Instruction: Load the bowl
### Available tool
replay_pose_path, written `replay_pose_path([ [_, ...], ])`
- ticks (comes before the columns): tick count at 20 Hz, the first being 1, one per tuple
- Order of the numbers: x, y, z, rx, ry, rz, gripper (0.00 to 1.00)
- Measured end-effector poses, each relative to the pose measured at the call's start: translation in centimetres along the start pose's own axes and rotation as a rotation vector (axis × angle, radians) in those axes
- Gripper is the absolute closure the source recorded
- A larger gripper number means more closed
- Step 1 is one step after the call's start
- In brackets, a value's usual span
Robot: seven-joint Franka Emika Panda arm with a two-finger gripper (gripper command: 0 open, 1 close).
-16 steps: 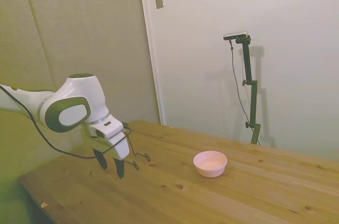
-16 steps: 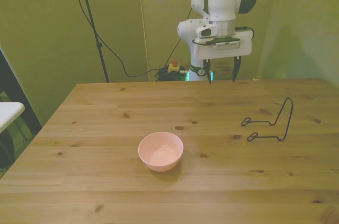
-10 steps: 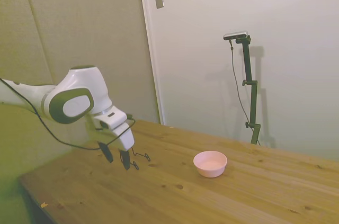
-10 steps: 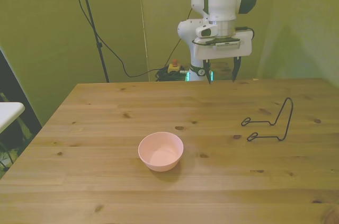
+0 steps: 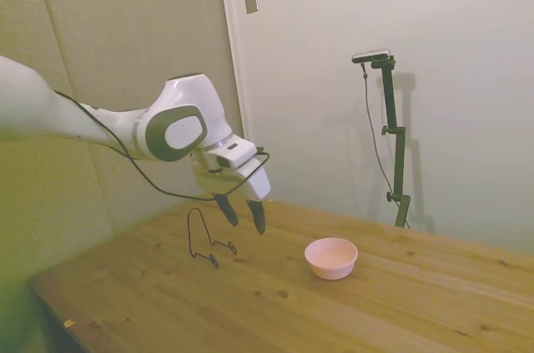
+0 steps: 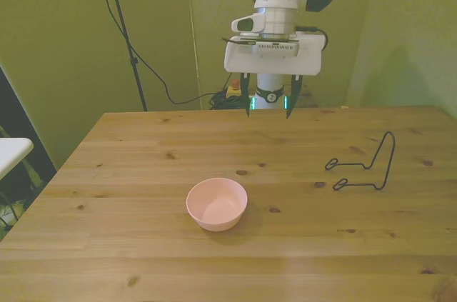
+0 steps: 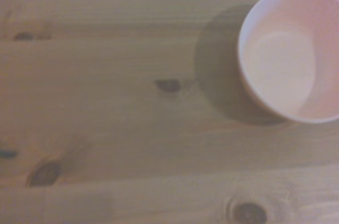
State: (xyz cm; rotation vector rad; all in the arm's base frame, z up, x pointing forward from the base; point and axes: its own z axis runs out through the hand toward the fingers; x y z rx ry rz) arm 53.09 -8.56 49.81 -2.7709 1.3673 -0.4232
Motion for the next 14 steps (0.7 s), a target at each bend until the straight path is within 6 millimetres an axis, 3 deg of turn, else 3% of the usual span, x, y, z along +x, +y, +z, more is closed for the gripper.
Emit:
replay_pose_path([
  [6,4.9,-3.0,4.8,-0.021,0.023,0.072,0.0],
  [14,7.8,-6.2,11.8,-0.068,0.015,0.112,0.0],
])
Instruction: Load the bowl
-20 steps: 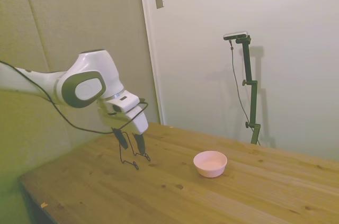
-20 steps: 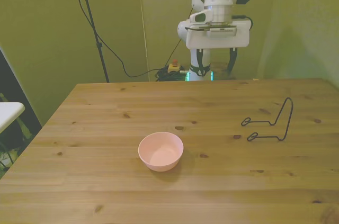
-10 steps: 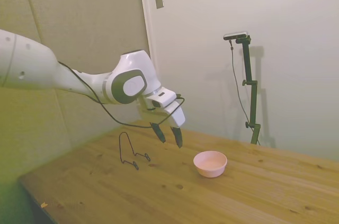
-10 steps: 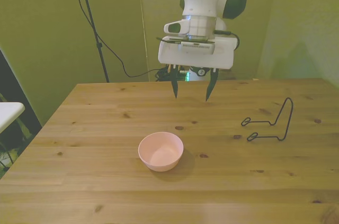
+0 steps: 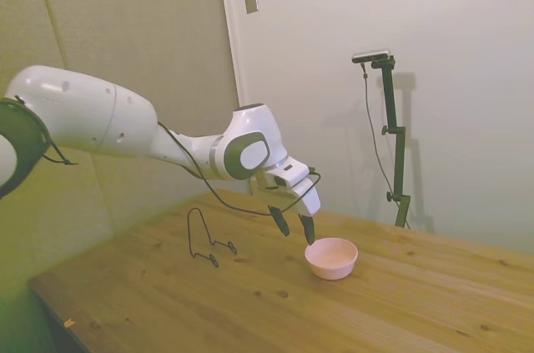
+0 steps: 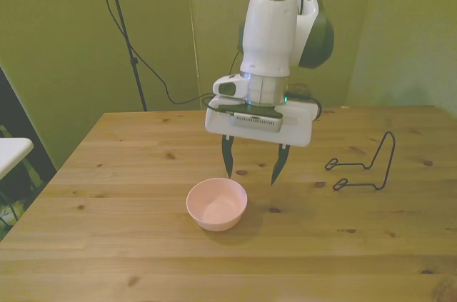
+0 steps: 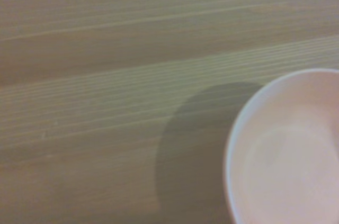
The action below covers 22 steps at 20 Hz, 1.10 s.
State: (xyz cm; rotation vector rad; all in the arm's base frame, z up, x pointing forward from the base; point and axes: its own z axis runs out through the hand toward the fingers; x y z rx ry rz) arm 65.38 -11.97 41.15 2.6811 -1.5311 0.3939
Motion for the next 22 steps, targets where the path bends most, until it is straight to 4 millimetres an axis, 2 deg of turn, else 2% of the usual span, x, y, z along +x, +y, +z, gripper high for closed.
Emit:
replay_pose_path([
  [5,0.9,-1.2,4.3,-0.04,-0.001,0.02,0.0],
  [6,1.2,-1.3,4.7,-0.044,0.0,0.022,1.0],
  [9,1.6,-1.5,5.4,-0.047,0.004,0.026,1.0],
  [22,2.4,-1.2,5.1,-0.042,0.005,0.046,1.0],
])
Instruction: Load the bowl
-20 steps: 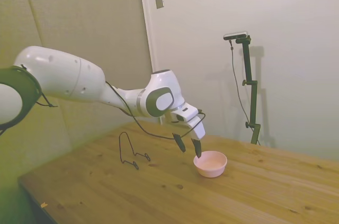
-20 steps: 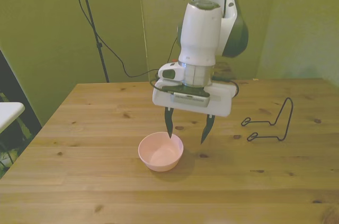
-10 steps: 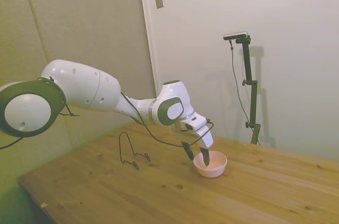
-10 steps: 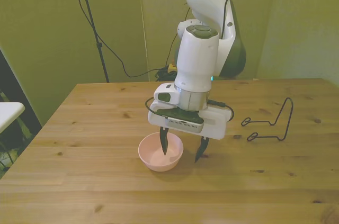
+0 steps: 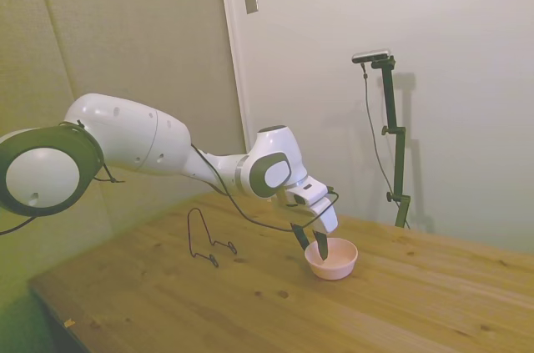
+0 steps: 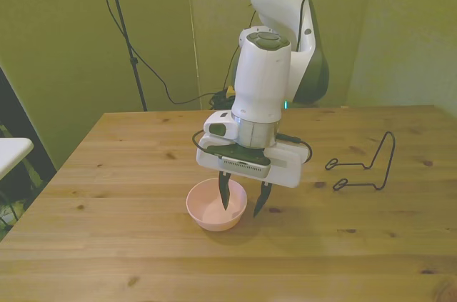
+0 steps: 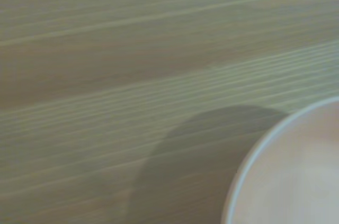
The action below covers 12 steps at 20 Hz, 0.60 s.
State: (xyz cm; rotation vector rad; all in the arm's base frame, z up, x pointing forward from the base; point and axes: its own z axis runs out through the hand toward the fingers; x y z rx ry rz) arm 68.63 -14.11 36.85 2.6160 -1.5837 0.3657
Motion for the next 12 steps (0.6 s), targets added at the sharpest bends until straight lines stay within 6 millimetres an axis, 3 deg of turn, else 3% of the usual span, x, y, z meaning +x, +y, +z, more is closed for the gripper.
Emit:
replay_pose_path([
  [12,1.2,1.0,0.1,0.016,-0.024,0.016,1.0],
])
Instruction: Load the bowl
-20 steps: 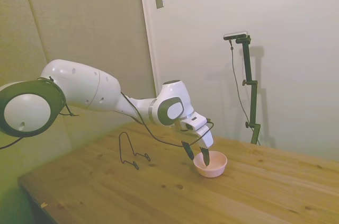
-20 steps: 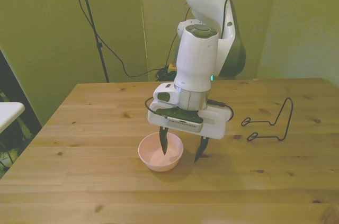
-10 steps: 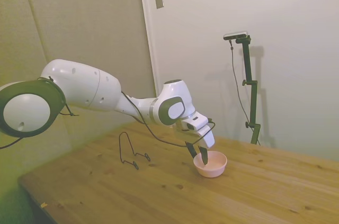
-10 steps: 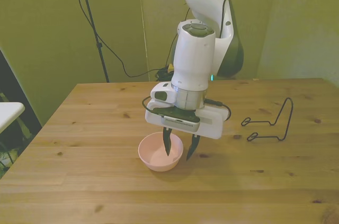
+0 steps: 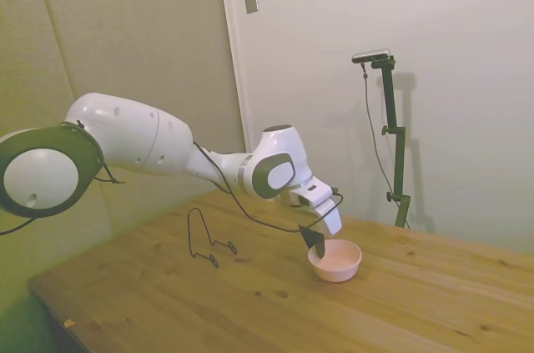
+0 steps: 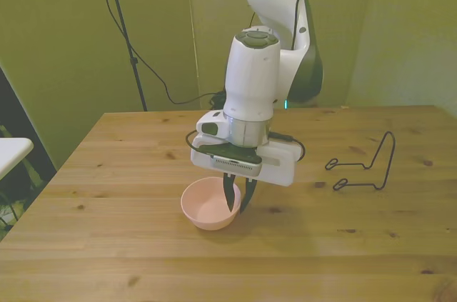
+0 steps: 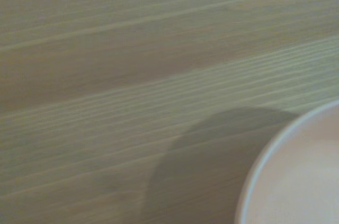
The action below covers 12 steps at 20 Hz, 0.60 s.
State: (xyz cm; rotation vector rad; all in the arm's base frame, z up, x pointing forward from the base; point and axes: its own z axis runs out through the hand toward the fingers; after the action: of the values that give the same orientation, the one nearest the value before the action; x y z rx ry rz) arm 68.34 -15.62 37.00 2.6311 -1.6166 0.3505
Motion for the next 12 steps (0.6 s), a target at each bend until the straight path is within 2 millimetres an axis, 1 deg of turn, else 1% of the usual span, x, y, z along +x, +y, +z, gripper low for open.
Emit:
replay_pose_path([
  [3,0.5,0.4,-0.2,0.014,-0.011,-0.009,1.0],
  [6,0.9,0.9,-1.4,0.044,-0.027,-0.022,1.0],
  [9,0.2,1.7,-4.0,0.09,-0.059,-0.046,1.0],
  [12,-1.6,2.7,-8.0,0.135,-0.106,-0.073,1.0],
])
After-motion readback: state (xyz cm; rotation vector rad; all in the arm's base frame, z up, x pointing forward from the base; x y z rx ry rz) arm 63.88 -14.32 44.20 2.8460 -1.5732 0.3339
